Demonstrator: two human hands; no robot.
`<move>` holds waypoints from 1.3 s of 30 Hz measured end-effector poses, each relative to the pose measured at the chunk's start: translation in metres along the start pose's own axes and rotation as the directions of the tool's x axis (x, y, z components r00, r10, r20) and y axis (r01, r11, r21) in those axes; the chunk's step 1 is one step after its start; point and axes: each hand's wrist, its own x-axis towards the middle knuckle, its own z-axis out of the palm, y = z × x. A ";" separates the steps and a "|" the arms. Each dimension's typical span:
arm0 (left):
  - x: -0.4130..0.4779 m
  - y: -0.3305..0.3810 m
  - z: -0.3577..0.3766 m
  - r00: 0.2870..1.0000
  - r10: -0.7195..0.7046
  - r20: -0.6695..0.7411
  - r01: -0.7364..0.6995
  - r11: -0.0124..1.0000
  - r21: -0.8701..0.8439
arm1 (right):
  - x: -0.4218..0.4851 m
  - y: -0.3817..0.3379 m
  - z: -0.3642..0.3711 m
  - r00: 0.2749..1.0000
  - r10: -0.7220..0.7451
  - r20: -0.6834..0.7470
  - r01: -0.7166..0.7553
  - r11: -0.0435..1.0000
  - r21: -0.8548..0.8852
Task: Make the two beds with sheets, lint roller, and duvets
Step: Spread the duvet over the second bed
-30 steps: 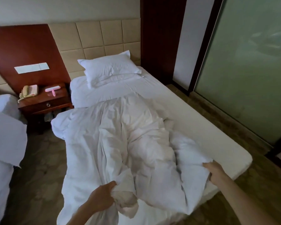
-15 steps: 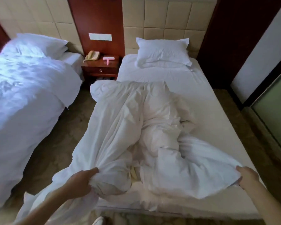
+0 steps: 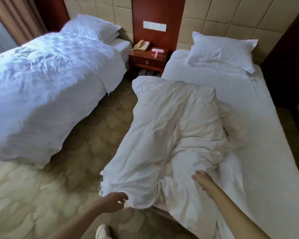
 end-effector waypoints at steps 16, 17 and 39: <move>-0.012 -0.203 -0.208 0.927 0.041 -0.373 -0.100 0.985 -0.138 | -0.021 -0.252 0.225 0.990 -0.123 0.063 0.134 0.971 -0.199; -0.006 -0.205 -0.221 0.917 0.047 -0.397 -0.114 0.982 -0.149 | -0.016 -0.264 0.227 0.991 -0.126 0.048 0.133 0.967 -0.219; 0.281 -0.169 -0.606 0.937 0.191 -0.293 -0.231 0.967 -0.107 | 0.203 -0.556 0.193 0.979 -0.022 -0.203 0.030 0.999 0.037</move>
